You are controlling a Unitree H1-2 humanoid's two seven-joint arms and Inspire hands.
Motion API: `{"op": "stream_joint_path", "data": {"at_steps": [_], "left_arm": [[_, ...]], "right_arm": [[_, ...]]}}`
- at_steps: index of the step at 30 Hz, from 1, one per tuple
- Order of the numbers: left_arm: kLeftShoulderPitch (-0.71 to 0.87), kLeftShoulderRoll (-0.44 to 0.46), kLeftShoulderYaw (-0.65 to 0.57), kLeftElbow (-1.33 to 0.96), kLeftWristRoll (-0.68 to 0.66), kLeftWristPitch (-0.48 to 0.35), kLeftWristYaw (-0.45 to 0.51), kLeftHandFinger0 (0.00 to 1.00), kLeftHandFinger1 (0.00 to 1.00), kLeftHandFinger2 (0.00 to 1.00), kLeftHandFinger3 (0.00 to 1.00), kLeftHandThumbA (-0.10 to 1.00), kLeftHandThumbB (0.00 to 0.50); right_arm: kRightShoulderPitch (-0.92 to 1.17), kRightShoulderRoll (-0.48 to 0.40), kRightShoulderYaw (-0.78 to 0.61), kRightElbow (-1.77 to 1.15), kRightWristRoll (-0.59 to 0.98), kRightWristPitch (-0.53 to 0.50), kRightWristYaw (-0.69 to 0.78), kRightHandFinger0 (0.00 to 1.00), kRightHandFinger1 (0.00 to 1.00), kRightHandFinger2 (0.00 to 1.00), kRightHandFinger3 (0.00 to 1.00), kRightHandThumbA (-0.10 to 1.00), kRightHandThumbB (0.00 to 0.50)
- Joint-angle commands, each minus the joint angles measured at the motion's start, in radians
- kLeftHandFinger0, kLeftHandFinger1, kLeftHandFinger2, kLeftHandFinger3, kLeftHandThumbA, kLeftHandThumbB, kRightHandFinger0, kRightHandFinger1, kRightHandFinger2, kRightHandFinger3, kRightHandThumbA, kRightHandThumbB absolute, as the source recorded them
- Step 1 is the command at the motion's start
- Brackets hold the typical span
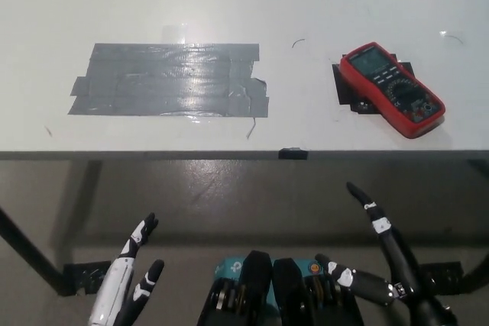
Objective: The robot first picks the multimeter with right hand and then unfolds the black stand on the back of it using left hand
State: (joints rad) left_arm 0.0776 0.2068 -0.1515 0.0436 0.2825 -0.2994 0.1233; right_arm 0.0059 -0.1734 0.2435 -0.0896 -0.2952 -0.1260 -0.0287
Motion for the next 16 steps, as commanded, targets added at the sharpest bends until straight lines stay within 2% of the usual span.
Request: {"op": "stream_joint_path", "data": {"at_steps": [1,16], "left_arm": [[0.002,-0.006,0.017,0.004,-0.038,-0.007,-0.028,1.0,1.0,1.0,1.0,1.0,0.181],[-0.036,-0.011,0.024,0.032,-0.036,-0.015,-0.041,1.0,1.0,1.0,1.0,1.0,0.171]], "right_arm": [[-0.01,0.011,-0.002,-0.008,0.017,-0.015,0.031,1.0,1.0,1.0,1.0,0.78,0.305],[-0.034,0.001,-0.019,-0.001,0.039,0.014,0.07,1.0,1.0,1.0,1.0,0.77,0.262]]}}
